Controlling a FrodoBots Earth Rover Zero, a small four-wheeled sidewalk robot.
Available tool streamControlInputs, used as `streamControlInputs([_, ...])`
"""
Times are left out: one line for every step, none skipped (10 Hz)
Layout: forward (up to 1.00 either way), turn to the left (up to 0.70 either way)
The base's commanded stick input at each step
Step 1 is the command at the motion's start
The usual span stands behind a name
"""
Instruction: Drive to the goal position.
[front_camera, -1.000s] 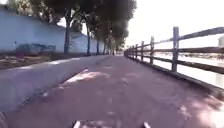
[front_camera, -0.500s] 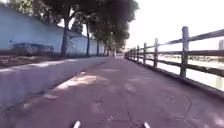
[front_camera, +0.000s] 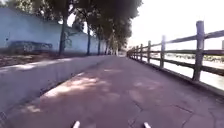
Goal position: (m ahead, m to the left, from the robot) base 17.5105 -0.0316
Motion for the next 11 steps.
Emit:
streamControlInputs([0.85,0.0])
streamControlInputs([0.85,0.0])
streamControlInputs([0.85,0.0])
streamControlInputs([0.85,-0.01])
streamControlInputs([0.85,-0.3])
streamControlInputs([0.85,-0.34])
streamControlInputs([0.85,-0.12])
streamControlInputs([0.85,0.0])
streamControlInputs([0.85,0.0])
streamControlInputs([0.85,0.0])
streamControlInputs([0.85,0.0])
